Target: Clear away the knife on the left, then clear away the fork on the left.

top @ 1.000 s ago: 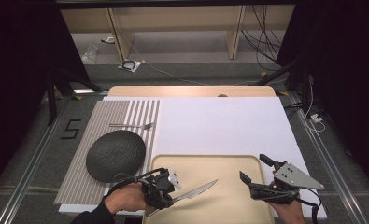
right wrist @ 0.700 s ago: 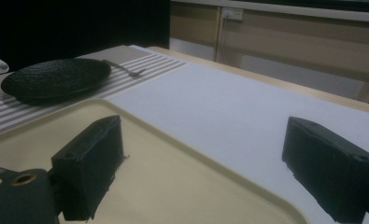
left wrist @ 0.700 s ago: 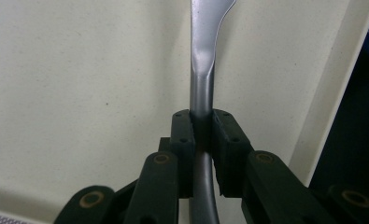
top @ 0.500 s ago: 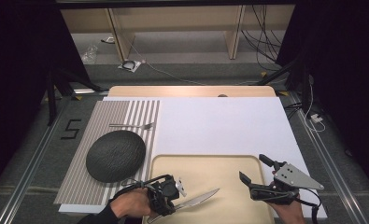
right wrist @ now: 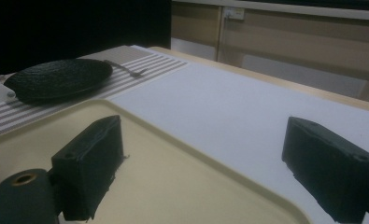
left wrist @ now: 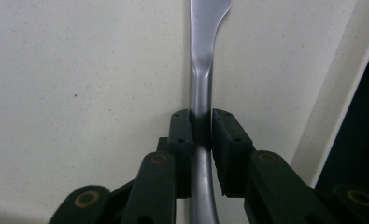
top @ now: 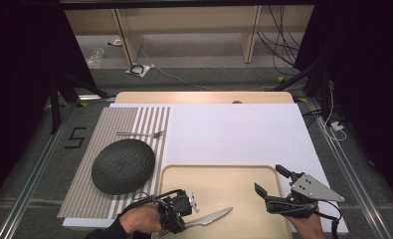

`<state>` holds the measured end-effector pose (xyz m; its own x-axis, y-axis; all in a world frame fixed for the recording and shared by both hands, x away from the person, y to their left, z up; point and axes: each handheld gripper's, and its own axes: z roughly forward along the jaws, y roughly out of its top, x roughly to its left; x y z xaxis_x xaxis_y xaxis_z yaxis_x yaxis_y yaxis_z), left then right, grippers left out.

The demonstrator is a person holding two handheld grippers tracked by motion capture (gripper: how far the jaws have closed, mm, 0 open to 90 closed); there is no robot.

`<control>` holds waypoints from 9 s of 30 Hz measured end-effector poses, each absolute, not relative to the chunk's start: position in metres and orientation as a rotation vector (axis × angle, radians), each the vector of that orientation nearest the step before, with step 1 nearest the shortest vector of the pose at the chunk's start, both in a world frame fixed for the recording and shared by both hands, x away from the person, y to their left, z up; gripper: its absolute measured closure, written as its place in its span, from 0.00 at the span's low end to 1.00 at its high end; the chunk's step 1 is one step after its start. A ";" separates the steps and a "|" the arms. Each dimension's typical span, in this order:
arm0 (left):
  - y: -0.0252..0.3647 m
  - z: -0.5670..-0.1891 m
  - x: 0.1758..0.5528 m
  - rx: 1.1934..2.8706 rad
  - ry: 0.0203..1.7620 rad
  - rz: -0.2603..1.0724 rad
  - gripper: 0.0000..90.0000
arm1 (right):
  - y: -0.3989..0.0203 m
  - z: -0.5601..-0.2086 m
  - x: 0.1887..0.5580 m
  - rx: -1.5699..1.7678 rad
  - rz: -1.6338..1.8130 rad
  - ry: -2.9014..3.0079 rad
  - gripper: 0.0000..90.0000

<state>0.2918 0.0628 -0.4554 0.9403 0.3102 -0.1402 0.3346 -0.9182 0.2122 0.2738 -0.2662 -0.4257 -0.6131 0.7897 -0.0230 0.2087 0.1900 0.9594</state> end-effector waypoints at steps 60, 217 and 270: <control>0.050 -0.466 0.283 2.645 0.357 0.027 0.99 | -0.266 -0.425 0.273 0.926 1.437 1.945 0.15; 0.164 -0.429 0.360 2.124 0.968 0.488 0.24 | -0.271 -0.427 0.273 0.936 1.479 1.932 0.15; 0.229 -0.428 0.519 2.398 1.151 0.618 0.28 | -0.268 -0.428 0.275 0.940 1.467 1.951 0.15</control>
<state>0.5188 0.2286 -0.4284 0.5614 0.7999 0.2122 0.6191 -0.5760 0.5338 0.2751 -0.2682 -0.4280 -0.6241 0.7814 0.0015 0.2188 0.1729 0.9603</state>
